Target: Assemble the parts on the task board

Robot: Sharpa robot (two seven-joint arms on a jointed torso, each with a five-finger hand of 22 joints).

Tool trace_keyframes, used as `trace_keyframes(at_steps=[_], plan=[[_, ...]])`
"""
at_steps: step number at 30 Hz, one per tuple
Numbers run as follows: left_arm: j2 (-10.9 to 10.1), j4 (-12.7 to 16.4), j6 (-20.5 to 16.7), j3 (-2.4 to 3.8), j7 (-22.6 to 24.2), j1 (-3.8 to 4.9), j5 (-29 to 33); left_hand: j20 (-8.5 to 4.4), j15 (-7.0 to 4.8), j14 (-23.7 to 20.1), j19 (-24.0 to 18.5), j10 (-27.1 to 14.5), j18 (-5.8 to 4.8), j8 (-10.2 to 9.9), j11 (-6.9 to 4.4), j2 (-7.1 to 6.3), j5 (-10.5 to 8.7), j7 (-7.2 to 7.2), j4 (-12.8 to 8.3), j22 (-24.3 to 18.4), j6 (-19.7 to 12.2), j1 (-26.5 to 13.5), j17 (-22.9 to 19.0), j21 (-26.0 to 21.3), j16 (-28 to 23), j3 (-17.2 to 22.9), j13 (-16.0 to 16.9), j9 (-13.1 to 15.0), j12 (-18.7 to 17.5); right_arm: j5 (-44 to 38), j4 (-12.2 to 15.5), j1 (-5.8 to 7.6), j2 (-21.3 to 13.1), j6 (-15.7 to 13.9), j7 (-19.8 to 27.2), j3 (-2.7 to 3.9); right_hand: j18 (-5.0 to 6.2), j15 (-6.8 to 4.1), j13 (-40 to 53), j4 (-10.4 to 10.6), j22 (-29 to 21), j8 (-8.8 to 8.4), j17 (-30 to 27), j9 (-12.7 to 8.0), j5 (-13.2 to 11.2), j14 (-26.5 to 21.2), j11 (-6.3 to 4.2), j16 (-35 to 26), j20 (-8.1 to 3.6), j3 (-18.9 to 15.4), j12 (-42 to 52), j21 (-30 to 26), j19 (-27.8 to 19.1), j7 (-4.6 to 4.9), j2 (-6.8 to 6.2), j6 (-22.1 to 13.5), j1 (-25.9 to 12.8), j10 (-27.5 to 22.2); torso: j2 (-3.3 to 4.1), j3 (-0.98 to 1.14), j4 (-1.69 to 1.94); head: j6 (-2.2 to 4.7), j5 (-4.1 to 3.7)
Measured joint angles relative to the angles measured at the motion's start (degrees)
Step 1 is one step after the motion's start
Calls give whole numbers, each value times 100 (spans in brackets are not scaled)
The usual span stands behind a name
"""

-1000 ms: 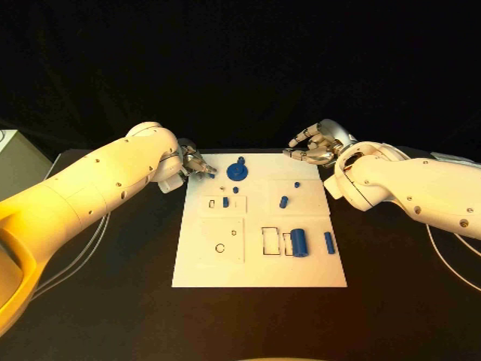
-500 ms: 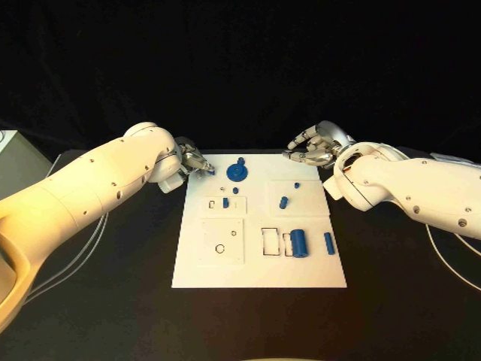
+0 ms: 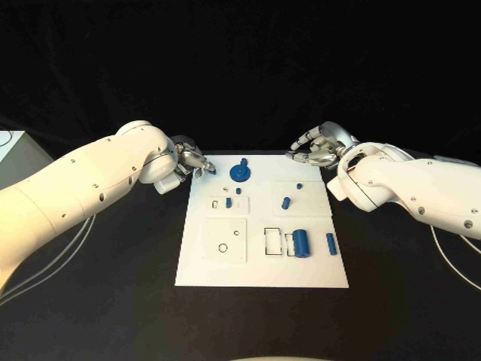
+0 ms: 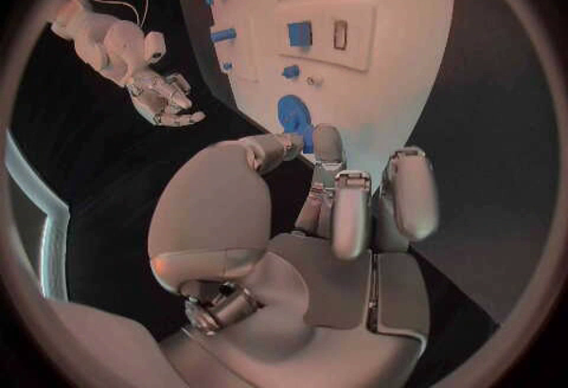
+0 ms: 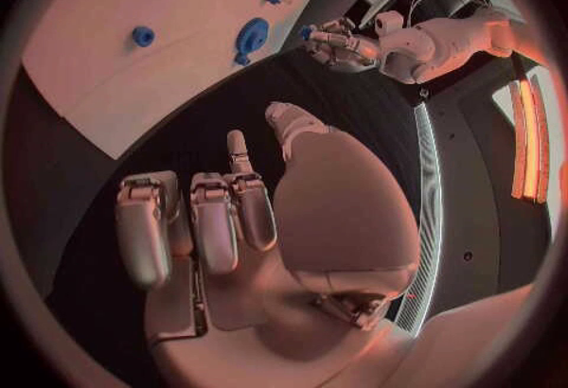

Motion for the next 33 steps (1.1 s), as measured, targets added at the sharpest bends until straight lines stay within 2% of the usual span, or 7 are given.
trace_keyframes(at_steps=[4,6,9,18,19,25,33], plan=[[-179,300,-5,-129,-10,0,40,-31,-34,-7,31,75,0,0,-11,8,223,-7,-34,86,72,-113,0,49,35,-33,84,2,76,0,27,-7,-25,7,-2,0,0,0,0,0,1,0,0,0,32,0,0,0,0,0,0,0,0,0,0,0,0,0,-38,1,15,-24,14],[-257,422,-16,-193,-15,-1,49,-71,-41,0,72,154,0,0,-52,11,427,-7,-71,159,109,-253,0,95,61,-70,154,22,148,0,42,-16,-36,9,-2,0,0,0,-1,0,5,0,0,0,33,0,0,0,0,0,0,0,0,0,0,0,0,0,-54,1,19,-37,22],[-372,609,-54,-290,-25,-6,58,-79,-53,-12,123,208,0,0,-65,28,552,-18,-87,216,160,-317,0,121,86,-85,200,14,181,0,62,-35,-51,13,-3,-1,0,0,-1,0,5,0,0,0,32,0,0,0,0,0,0,0,0,0,0,0,0,0,-83,0,23,-62,34],[-538,984,-240,-503,-47,-43,32,-80,-81,-1,166,297,-1,40,-72,43,687,-49,-129,241,232,-437,0,164,107,-108,257,-38,227,0,94,-87,-76,19,-4,-4,0,0,-1,0,4,0,0,4,65,0,0,0,0,0,0,0,0,0,0,0,0,0,-151,-3,35,-110,62],[-544,1009,-259,-519,-49,-54,18,-80,-81,-1,166,297,-1,40,-72,35,688,-49,-225,241,232,-445,0,164,107,-12,257,-52,227,0,96,-91,-76,19,-4,-4,0,0,-1,0,4,0,0,4,65,0,0,0,0,0,0,0,0,0,0,0,0,0,-155,-4,35,-114,66],[-561,1121,-379,-645,-60,-127,-145,-80,-80,-1,166,297,-1,40,-72,20,689,-55,-225,241,237,-490,0,164,107,-12,257,-55,227,0,96,-110,-77,21,-4,-4,0,0,-2,0,4,0,0,4,65,0,0,0,0,0,0,0,0,0,0,0,0,0,-168,-7,36,-132,73],[-572,1218,-452,-690,-74,-214,-352,-99,-80,-1,185,297,-1,40,-71,-2,689,-57,-225,240,240,-512,0,164,107,-12,253,-55,227,0,92,-115,-81,22,-2,-5,0,0,-2,0,3,0,0,4,99,0,0,0,0,0,0,0,0,-21,0,-21,0,0,-157,-13,39,-149,60]])
